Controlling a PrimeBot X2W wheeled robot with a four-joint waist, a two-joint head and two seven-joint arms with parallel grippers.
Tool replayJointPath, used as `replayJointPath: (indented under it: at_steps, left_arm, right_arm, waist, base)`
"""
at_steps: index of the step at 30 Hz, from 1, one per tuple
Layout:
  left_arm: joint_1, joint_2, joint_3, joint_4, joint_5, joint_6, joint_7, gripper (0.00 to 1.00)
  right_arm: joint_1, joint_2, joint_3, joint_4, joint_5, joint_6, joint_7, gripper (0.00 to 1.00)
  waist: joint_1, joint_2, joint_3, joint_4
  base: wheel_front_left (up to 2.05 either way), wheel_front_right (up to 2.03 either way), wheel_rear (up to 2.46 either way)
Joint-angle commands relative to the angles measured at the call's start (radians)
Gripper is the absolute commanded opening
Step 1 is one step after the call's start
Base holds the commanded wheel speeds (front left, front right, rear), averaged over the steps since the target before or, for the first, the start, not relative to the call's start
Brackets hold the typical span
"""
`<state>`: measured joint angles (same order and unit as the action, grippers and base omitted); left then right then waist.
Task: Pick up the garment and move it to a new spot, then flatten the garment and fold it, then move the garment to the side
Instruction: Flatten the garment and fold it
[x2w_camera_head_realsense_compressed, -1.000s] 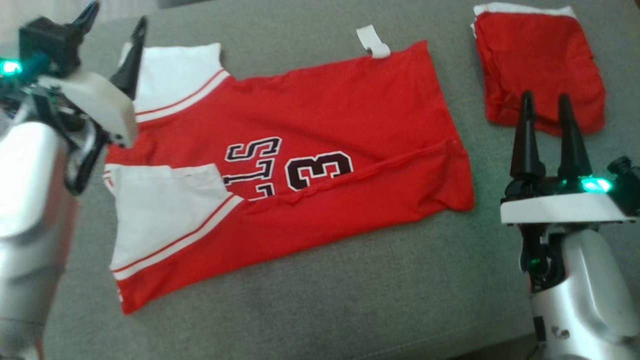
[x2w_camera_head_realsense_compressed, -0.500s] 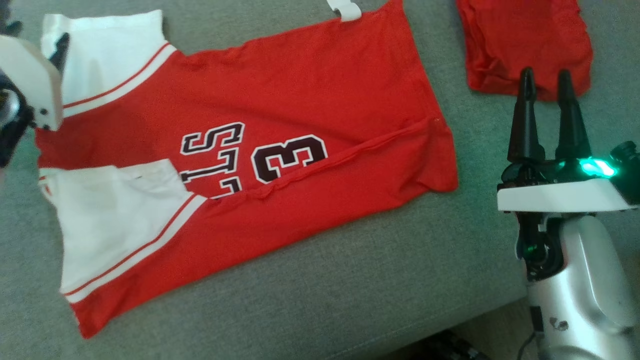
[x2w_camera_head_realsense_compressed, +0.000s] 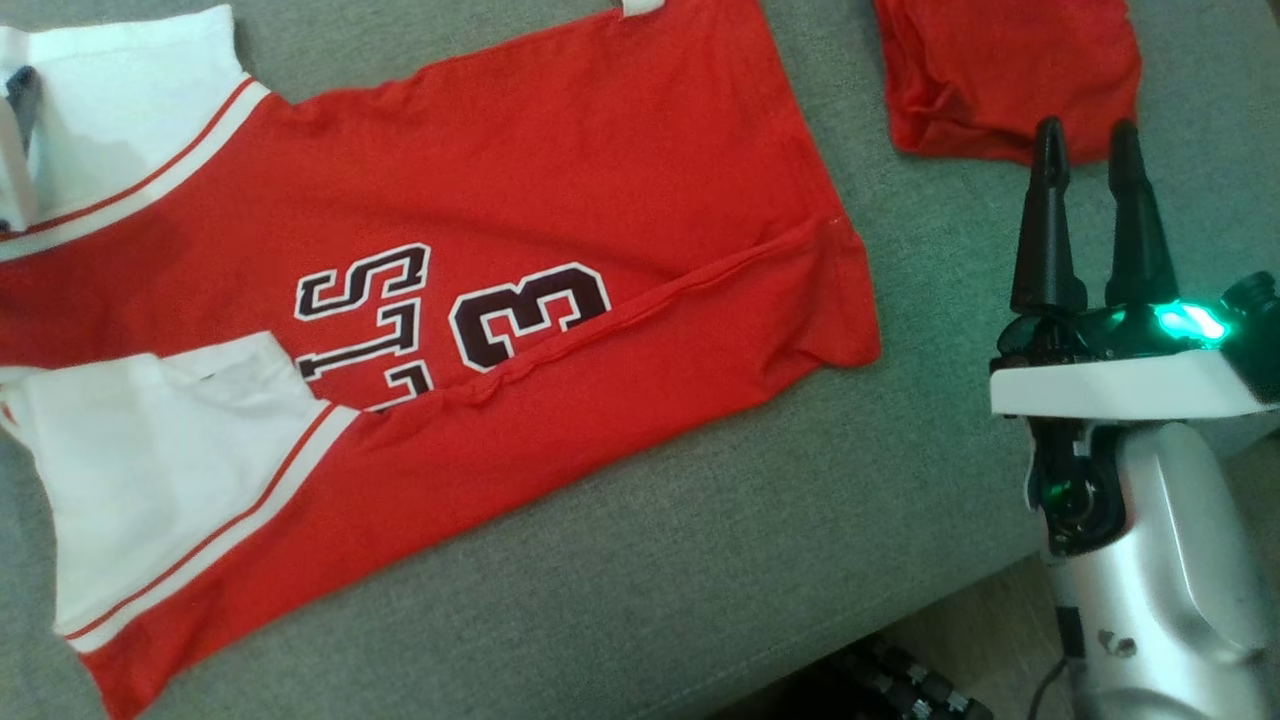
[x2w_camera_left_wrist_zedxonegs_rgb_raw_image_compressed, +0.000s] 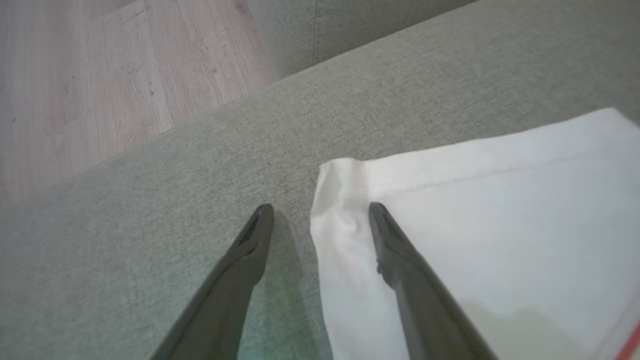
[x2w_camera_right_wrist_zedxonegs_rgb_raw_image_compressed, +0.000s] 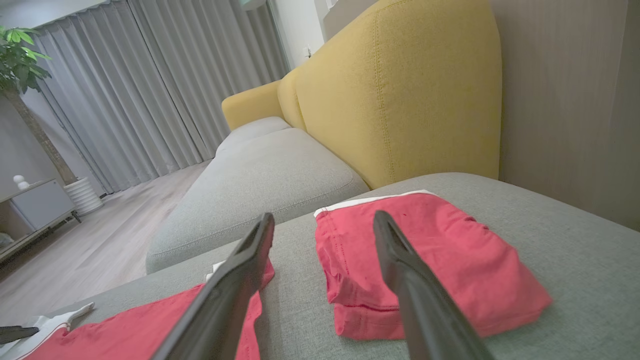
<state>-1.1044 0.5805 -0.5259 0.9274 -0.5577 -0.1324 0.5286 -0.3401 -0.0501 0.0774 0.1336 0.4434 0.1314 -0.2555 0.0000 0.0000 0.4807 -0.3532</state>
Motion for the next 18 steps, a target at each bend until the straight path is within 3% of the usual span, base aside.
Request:
replayJointPath:
  at_steps: [1,8,9,10,11,14,18]
  left_arm:
    - [-0.045,0.045,0.032,0.000,-0.012,0.002,0.024,1.00]
    - [-0.034,0.032,0.019,0.027,-0.060,0.002,0.124,1.00]
    - [-0.031,0.029,0.013,0.021,-0.071,0.002,0.140,0.72]
    - [-0.029,0.029,0.008,0.013,-0.081,0.002,0.152,0.08]
    - [-0.027,0.029,0.002,0.003,-0.090,0.002,0.161,0.00]
    - [-0.024,0.030,-0.011,-0.032,-0.110,0.002,0.158,0.00]
    - [-0.030,0.024,-0.022,-0.073,-0.099,0.002,0.073,0.00]
  right_arm:
    - [-0.009,0.000,0.013,-0.040,0.010,-0.001,-0.006,1.00]
    - [-0.005,0.000,0.005,-0.047,0.008,-0.001,-0.006,1.00]
    - [-0.005,0.000,0.002,-0.047,0.007,-0.001,-0.006,1.00]
    - [-0.005,0.000,-0.001,-0.048,0.006,-0.001,-0.006,1.00]
    - [-0.005,0.000,-0.004,-0.047,0.004,-0.001,-0.006,1.00]
    - [-0.007,0.000,-0.014,-0.045,-0.004,-0.001,-0.006,1.00]
    - [-0.012,0.000,-0.030,-0.035,-0.027,-0.001,-0.006,1.00]
  waist:
    - [0.0000,0.0000,0.006,-0.003]
    - [0.0000,0.0000,0.012,-0.002]
    - [0.0000,0.0000,0.012,0.001]
    - [0.0000,0.0000,0.012,0.003]
    - [0.0000,0.0000,0.011,0.006]
    - [0.0000,0.0000,0.006,0.020]
    - [0.0000,0.0000,-0.011,0.045]
  base:
    - [0.00,0.00,0.00]
    - [0.00,0.00,0.00]
    - [0.00,0.00,0.00]
    - [0.00,0.00,0.00]
    - [0.00,0.00,0.00]
    - [0.00,0.00,0.00]
    - [0.00,0.00,0.00]
